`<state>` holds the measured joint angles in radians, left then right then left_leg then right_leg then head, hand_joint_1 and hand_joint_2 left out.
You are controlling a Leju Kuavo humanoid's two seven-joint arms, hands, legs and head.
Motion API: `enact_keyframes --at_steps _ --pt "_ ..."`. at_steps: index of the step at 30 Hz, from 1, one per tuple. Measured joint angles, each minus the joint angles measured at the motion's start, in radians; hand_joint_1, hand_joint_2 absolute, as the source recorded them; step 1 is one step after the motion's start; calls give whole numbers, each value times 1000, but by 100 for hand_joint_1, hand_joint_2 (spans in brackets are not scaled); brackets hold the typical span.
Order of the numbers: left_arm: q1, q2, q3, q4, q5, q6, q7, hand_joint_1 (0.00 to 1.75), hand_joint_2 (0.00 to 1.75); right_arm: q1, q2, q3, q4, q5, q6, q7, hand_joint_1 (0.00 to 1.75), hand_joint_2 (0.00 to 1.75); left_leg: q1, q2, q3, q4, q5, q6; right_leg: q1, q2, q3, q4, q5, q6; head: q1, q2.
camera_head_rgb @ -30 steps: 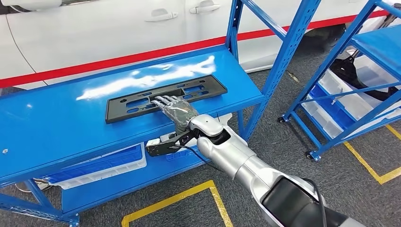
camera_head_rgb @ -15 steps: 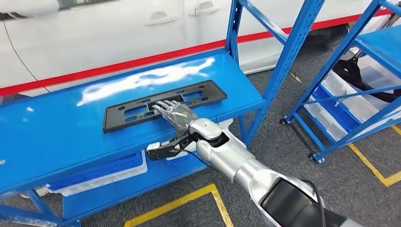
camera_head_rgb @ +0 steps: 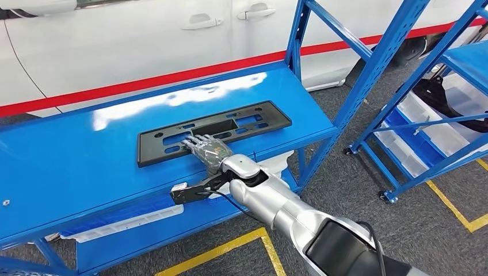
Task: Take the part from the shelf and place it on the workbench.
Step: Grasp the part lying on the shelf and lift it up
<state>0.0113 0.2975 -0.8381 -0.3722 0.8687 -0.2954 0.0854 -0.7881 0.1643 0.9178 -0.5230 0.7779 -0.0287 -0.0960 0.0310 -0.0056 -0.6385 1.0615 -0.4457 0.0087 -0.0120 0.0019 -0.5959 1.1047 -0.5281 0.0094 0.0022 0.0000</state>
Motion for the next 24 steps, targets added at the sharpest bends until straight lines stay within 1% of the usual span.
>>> enact_keyframes --at_steps 1,2,3,4,5,6,9,11,12,13,14,15,16,17,18,19,20,21,22,23,24 --pt "0 -2 0 2 0 0 2 0 0 -2 1 0 6 0 0 1 0 175 -1 0 4 0 -3 5 -1 -1 -28 55 -23 3 0 0" --pt "0 -4 0 4 0 0 4 0 0 -3 2 0 13 -1 0 2 0 175 -3 0 8 0 -7 10 0 -1 -66 122 -47 4 0 0" --pt "-1 -7 0 6 1 0 6 0 0 -3 3 0 19 -1 0 2 0 175 -6 0 12 0 -10 14 0 -1 -106 184 -63 4 0 0" --pt "-2 -9 1 7 1 0 7 0 0 -2 3 0 24 -1 0 3 0 175 -9 -1 16 0 -14 17 1 -1 -136 227 -69 2 0 0" --pt "-2 -10 1 8 1 0 8 0 0 -2 3 0 28 -1 1 3 0 175 -12 -1 19 0 -16 19 2 -1 -155 249 -67 -1 0 0" --pt "-2 -10 1 9 1 -1 9 0 0 -1 3 0 30 0 1 3 0 175 -13 -2 21 0 -18 20 2 -1 -163 256 -61 -2 0 0" --pt "-2 -11 1 9 1 -1 9 0 0 -1 3 0 31 -1 1 3 0 175 -14 -2 22 0 -18 20 3 -1 -164 254 -58 -3 0 0" --pt "-3 -11 1 10 1 -2 9 0 0 -2 3 0 32 -1 1 3 0 175 -15 -2 24 0 -20 20 4 -1 -163 248 -49 -6 0 0" --pt "-3 -12 2 11 1 -3 10 0 0 -2 4 0 33 -1 1 3 0 175 -17 -3 28 -1 -22 20 7 -1 -156 224 -27 -11 0 0" --pt "-4 -13 2 13 2 -4 10 0 0 -3 4 0 36 0 1 3 0 175 -20 -4 33 -1 -25 21 11 -1 -145 188 2 -20 0 0" --pt "-6 -15 3 15 3 -4 12 0 0 -4 6 0 38 0 1 3 0 175 -24 -4 41 -2 -30 22 20 0 -123 122 44 -38 0 0" --pt "-13 -20 8 22 4 -7 14 0 0 -7 9 0 44 1 3 3 0 175 -25 -4 51 -10 -33 19 31 0 -95 49 79 -62 -1 0" --pt "-20 -25 14 29 3 -10 16 0 0 -10 13 0 49 3 7 2 0 175 -26 -2 62 -21 -37 15 35 -1 -62 -20 102 -79 -2 0" --pt "-27 -30 19 37 2 -14 17 0 0 -14 17 0 53 3 14 0 0 131 -27 -1 71 -25 -44 9 37 -2 -30 -79 117 -93 -4 0" --pt "-35 -34 24 45 0 -18 18 0 0 -20 20 0 57 0 26 -4 0 87 -26 0 69 -11 -56 1 33 -4 -7 -110 119 -97 -5 0" --pt "-37 -35 25 50 -1 -21 18 0 0 -27 21 0 57 -8 40 -11 0 44 -25 1 53 27 -76 -5 26 -6 10 -129 123 -92 -5 0" --pt "-39 -36 26 53 -2 -21 19 0 0 -36 21 -1 57 -21 58 -17 0 0 -22 0 22 85 -99 -12 25 -6 18 -135 121 -89 -6 0" --pt "-41 -36 29 57 -2 -21 19 0 0 -46 20 -2 57 -36 76 -22 0 0 -16 0 -14 146 -119 -19 24 -6 21 -134 118 -85 -6 0" --pt "-41 -35 31 62 -3 -22 20 0 0 -55 19 -5 57 -50 91 -27 0 0 -11 1 -44 189 -125 -27 22 -5 22 -129 112 -79 -6 0" --pt "-40 -35 33 66 -3 -24 21 0 0 -65 17 -8 56 -62 104 -30 0 0 -5 1 -59 202 -114 -35 18 -4 22 -122 105 -72 -6 0" --pt "-38 -34 34 71 -3 -26 22 0 0 -76 15 -12 55 -71 113 -33 0 0 0 2 -56 177 -83 -44 13 -2 22 -111 96 -65 -6 0"
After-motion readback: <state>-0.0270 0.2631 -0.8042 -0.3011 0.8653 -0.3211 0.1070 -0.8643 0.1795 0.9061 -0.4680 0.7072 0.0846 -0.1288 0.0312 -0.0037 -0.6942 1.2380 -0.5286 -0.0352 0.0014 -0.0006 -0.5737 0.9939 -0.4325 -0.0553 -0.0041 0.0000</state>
